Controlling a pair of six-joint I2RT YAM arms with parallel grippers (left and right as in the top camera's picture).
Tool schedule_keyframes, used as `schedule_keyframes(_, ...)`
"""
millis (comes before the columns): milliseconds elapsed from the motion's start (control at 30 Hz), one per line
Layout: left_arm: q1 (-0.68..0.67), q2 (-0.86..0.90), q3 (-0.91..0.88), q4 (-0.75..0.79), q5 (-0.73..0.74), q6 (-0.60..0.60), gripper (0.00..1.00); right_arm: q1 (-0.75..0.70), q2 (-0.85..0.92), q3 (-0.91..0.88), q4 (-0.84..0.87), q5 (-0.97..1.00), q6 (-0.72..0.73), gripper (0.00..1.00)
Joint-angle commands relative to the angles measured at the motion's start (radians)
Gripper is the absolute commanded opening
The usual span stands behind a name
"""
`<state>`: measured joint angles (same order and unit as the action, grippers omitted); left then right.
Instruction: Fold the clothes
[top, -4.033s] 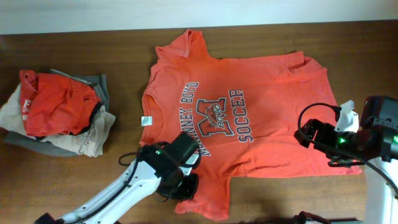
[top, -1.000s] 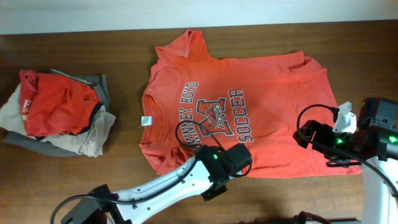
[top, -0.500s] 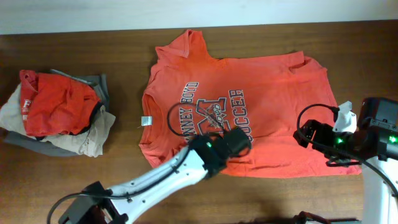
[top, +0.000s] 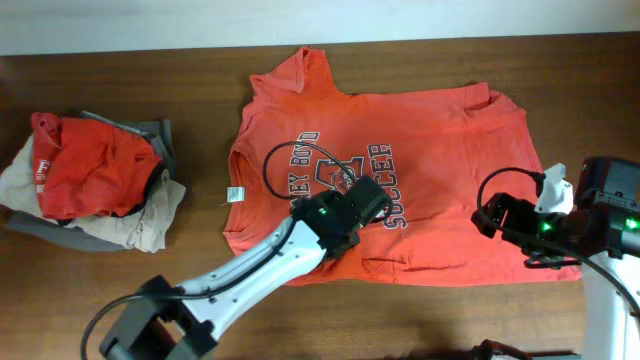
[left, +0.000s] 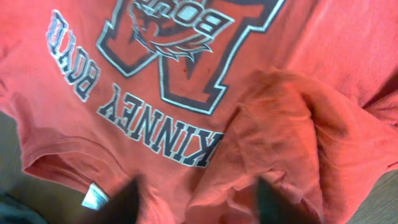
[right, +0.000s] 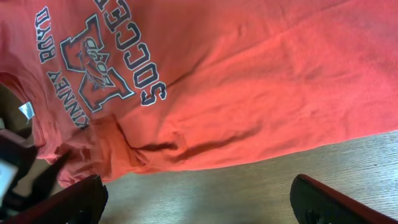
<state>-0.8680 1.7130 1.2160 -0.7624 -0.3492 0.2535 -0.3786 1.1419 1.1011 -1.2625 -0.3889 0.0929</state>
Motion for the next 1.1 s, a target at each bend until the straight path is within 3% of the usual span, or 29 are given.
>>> schedule_keyframes(0, 0.003, 0.022, 0.013, -0.013, -0.008, 0.017, 0.7, 0.007, -0.003, -0.009, -0.004, 0.009, -0.011, 0.99)
schedule_keyframes(233, 0.003, 0.019, 0.025, -0.185, -0.008, -0.175, 0.73, 0.007, -0.003, -0.009, -0.006, 0.009, -0.034, 0.99)
schedule_keyframes(367, 0.003, 0.02, 0.024, -0.303, 0.122, -0.277, 0.73, 0.007, -0.003, -0.009, -0.005, 0.009, -0.033, 0.99)
schedule_keyframes(433, 0.003, 0.02, 0.012, -0.296, 0.189, -0.305, 0.73, 0.007, -0.003, -0.009, -0.005, 0.009, -0.033, 0.99)
schedule_keyframes(733, 0.008, 0.028, -0.108, -0.237, 0.188, -0.34, 0.71, 0.007, -0.003, -0.009, -0.005, 0.009, -0.033, 0.99)
schedule_keyframes(933, 0.009, 0.028, -0.142, -0.21, 0.151, -0.351, 0.61, 0.007, -0.003, -0.009, -0.005, 0.009, -0.033, 0.99)
schedule_keyframes(1067, 0.009, 0.029, -0.164, -0.14, 0.15, -0.342, 0.45, 0.007, -0.003, -0.009, -0.008, 0.009, -0.033, 0.99)
